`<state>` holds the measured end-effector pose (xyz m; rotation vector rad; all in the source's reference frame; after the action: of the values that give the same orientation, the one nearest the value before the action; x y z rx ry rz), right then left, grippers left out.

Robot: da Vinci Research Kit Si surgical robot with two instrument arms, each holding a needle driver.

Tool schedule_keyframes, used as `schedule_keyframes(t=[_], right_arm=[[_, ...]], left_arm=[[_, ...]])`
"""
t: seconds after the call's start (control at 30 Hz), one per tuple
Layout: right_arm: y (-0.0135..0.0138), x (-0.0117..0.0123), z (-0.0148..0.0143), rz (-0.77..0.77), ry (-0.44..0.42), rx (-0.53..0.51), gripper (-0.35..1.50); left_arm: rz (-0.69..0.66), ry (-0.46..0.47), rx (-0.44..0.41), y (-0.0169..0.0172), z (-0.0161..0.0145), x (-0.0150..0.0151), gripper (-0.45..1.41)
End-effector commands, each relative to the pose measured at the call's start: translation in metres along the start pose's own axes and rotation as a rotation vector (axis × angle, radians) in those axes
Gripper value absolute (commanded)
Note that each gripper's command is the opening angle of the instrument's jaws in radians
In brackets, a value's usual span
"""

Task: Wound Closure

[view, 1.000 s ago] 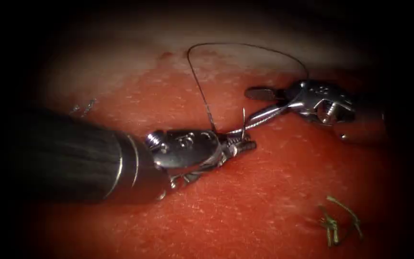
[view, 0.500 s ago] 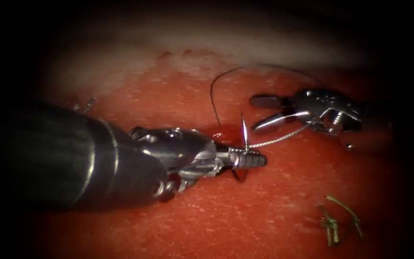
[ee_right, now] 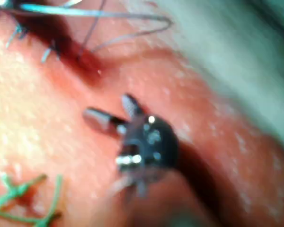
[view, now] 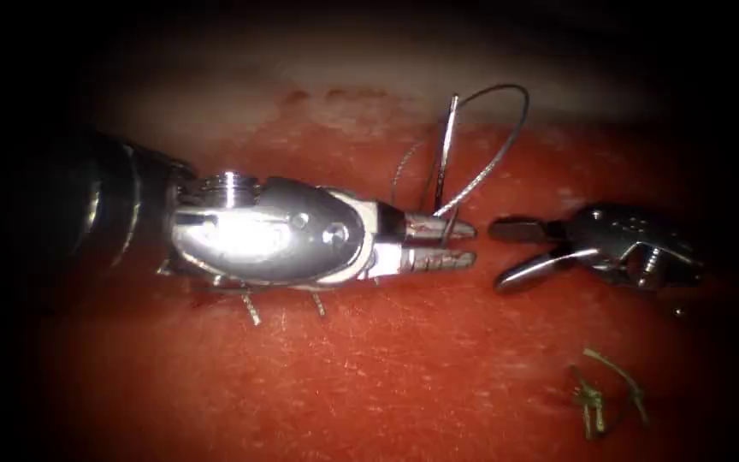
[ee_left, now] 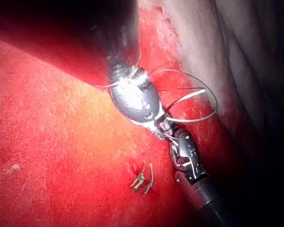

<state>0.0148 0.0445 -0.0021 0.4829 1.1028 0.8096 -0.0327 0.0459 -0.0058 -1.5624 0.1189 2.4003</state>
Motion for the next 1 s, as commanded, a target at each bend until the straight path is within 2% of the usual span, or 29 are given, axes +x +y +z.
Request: schedule_keyframes(t=[0.03, 0.1, 0.2, 0.3, 0.4, 0.5, 0.57, 0.6, 0.7, 0.87, 1.0], right_arm=[[-0.0013, -0.0008, 0.0005, 0.013, -0.005, 0.013, 1.30], [-0.0032, -0.0005, 0.0001, 0.032, -0.015, 0.025, 1.25], [-0.0042, 0.0000, -0.0001, 0.056, -0.022, 0.024, 1.20], [-0.0054, 0.0016, -0.0004, 0.143, 0.033, 0.046, 1.10], [-0.0047, 0.0030, -0.0003, 0.240, 0.045, 0.017, 1.03], [-0.0034, 0.0039, -0.0002, 0.336, 0.094, -0.003, 0.98], [-0.0027, 0.0043, -0.0002, 0.458, 0.155, 0.000, 0.96], [-0.0027, 0.0043, -0.0002, 0.458, 0.155, 0.000, 0.96], [-0.0023, 0.0045, -0.0001, 0.552, 0.232, -0.016, 0.90], [-0.0026, 0.0040, 0.0009, 0.636, 0.255, 0.021, 0.85], [-0.0030, 0.0043, 0.0024, 0.699, 0.311, 0.075, 0.83]], left_arm=[[0.031, -0.013, 0.018, 0.0003, 0.0004, -0.0003, -0.35], [0.119, -0.046, 0.059, -0.0003, 0.0000, -0.0001, -0.35], [0.149, -0.061, 0.086, -0.0008, -0.0004, 0.0001, -0.35], [0.187, -0.090, 0.134, -0.0013, -0.0009, -0.0001, -0.35], [0.201, -0.089, 0.125, -0.0007, -0.0007, -0.0012, -0.35], [0.225, -0.098, 0.104, 0.0007, 0.0001, -0.0030, -0.35], [0.240, -0.098, 0.092, 0.0018, 0.0006, -0.0044, -0.35], [0.240, -0.098, 0.092, 0.0018, 0.0006, -0.0044, -0.35], [0.250, -0.101, 0.090, 0.0022, 0.0009, -0.0054, -0.35], [0.271, -0.100, 0.088, 0.0022, 0.0008, -0.0058, -0.35], [0.310, -0.099, 0.084, 0.0027, 0.0013, -0.0061, -0.35]])
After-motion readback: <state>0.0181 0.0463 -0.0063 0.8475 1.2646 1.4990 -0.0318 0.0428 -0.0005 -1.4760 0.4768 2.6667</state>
